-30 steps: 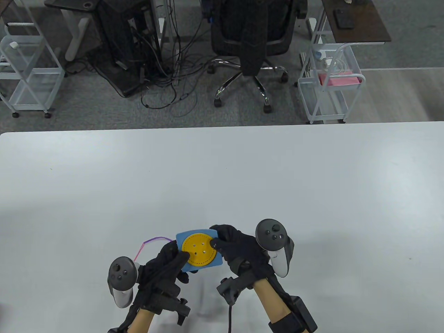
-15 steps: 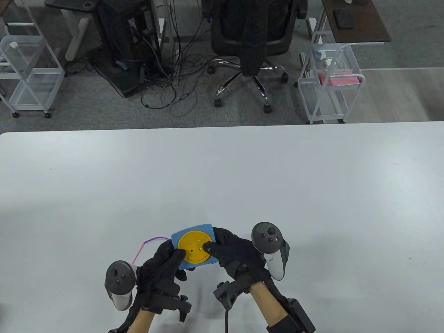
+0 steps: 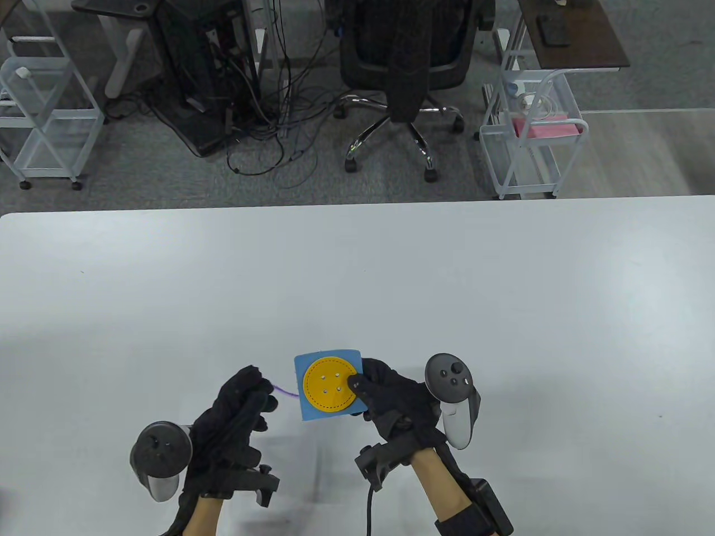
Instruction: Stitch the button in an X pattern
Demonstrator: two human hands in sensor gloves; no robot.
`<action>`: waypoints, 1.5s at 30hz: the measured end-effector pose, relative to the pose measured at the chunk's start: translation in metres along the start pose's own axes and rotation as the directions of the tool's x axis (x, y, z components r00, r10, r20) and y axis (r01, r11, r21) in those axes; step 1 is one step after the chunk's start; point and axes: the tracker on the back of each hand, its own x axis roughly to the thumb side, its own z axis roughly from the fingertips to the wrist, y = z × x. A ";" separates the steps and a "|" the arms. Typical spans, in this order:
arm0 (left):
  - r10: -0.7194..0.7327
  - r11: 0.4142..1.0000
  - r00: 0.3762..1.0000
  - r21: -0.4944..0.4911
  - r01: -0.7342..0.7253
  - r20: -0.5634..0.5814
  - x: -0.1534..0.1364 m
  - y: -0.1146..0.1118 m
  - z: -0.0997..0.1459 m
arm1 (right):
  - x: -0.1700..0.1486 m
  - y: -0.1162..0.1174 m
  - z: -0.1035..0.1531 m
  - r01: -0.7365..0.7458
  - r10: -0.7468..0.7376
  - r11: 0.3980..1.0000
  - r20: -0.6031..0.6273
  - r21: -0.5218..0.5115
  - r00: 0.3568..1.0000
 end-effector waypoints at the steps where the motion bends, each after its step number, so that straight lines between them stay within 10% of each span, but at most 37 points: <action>1: -0.094 0.995 0.996 0.014 0.094 -0.006 0.000 0.008 0.001 | 0.001 -0.004 0.000 0.009 -0.009 1.000 -0.001 -0.006 1.000; 9: -0.627 0.779 0.762 -0.177 0.602 -0.166 -0.016 0.015 -0.007 | 0.006 -0.026 0.003 0.044 -0.043 0.997 0.016 -0.064 0.999; 14: -0.749 0.648 0.647 -0.362 0.671 -0.142 -0.029 -0.006 -0.029 | 0.007 -0.035 0.004 0.050 -0.049 0.995 0.017 -0.089 0.999; 24: -0.937 0.198 0.333 -0.621 0.758 0.108 -0.055 -0.056 -0.070 | 0.006 -0.037 0.003 0.034 -0.034 0.995 0.009 -0.094 0.999; 45: -0.937 0.120 0.310 -0.683 0.721 0.163 -0.062 -0.074 -0.084 | 0.007 -0.036 0.003 0.014 -0.013 0.995 0.011 -0.101 1.000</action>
